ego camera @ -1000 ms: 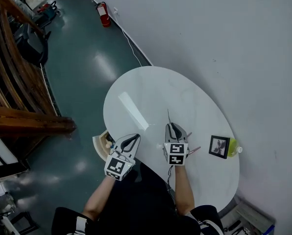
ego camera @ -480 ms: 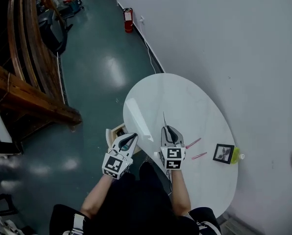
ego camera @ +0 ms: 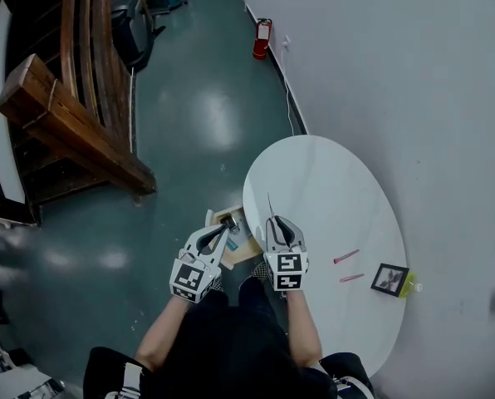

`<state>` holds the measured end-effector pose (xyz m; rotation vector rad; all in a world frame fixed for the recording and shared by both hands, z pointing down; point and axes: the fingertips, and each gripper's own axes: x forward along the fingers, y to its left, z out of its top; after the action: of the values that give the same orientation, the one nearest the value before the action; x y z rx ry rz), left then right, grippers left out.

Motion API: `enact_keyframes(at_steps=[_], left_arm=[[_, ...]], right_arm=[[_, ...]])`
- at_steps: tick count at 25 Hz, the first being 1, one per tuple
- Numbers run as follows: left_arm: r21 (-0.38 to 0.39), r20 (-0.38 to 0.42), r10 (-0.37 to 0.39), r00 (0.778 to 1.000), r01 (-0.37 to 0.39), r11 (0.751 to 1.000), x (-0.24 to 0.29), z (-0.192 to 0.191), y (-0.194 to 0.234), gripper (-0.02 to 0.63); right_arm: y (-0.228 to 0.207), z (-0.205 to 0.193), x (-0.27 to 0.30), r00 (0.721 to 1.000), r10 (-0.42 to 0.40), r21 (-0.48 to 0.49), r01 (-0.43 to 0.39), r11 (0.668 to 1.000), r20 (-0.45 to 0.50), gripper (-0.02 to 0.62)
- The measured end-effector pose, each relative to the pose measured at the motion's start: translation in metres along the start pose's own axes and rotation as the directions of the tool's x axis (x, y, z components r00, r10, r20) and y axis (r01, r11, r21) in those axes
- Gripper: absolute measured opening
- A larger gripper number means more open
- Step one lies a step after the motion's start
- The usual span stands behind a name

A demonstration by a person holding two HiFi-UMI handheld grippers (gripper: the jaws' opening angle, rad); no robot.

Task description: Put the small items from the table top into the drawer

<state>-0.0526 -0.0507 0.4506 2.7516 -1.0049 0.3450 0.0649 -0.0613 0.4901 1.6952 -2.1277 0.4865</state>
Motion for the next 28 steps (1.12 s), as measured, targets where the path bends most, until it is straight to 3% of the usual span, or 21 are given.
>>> enact_keyframes(at_steps=[14, 28], left_arm=[[-0.061, -0.057, 0.083, 0.995, -0.087, 0.994, -0.024, -0.047, 0.049, 0.021], [-0.138, -0.159, 0.079, 0.984, -0.102, 0.985, -0.021, -0.135, 0.063, 0.021]], right_arm=[[0.061, -0.043, 0.043, 0.987, 0.12, -0.006, -0.122, 0.993, -0.105, 0.077], [0.091, -0.142, 0.067, 0.95, 0.178, 0.046, -0.172, 0.984, -0.258, 0.077]])
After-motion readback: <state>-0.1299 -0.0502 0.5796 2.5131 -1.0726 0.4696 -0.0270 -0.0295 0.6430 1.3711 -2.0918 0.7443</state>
